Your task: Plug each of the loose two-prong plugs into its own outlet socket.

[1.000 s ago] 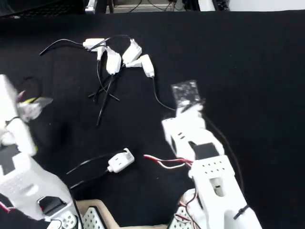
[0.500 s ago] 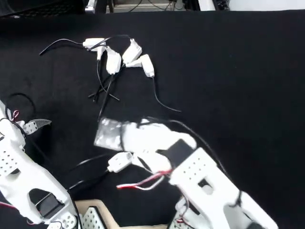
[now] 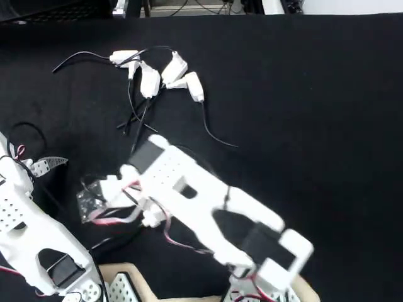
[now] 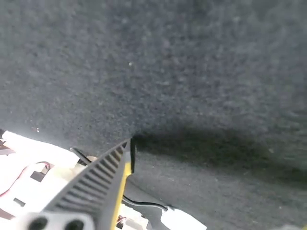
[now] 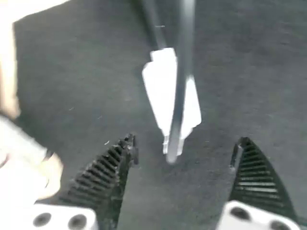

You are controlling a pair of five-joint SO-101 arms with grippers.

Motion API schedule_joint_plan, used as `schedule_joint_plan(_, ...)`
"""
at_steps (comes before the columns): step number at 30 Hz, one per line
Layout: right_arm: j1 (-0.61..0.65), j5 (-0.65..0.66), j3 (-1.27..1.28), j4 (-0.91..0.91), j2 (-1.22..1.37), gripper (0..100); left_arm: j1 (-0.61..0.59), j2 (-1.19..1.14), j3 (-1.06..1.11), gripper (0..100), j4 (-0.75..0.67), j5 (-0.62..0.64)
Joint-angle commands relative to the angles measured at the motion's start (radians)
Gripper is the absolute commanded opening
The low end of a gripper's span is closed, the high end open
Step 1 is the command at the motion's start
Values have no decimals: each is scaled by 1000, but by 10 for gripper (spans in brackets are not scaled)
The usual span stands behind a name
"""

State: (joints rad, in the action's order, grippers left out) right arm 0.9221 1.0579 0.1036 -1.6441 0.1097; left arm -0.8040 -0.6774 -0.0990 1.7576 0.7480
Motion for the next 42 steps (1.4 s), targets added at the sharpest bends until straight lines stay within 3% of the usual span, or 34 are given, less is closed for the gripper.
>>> schedule_joint_plan(1,14,25,-133,-66,104,322,2,3,-30,601,2,6)
schedule_joint_plan(8,64,8,-7,107,286,322,-1,3,-30,601,2,6)
schedule_joint_plan(13,89,-184,27,247,289,322,-2,2,-30,601,2,6)
schedule_joint_plan(16,80,-221,25,259,289,318,-12,3,-30,601,2,6)
schedule_joint_plan(18,80,-219,27,259,289,273,-27,5,-31,601,2,6)
schedule_joint_plan(24,78,-224,22,258,286,8,-35,5,-31,601,2,6)
schedule_joint_plan(28,75,-221,7,258,283,25,-33,5,-31,601,2,6)
schedule_joint_plan(34,34,-222,-245,143,283,14,-35,5,-31,601,2,6)
schedule_joint_plan(42,-150,-224,-760,101,295,15,-31,5,-31,601,2,6)
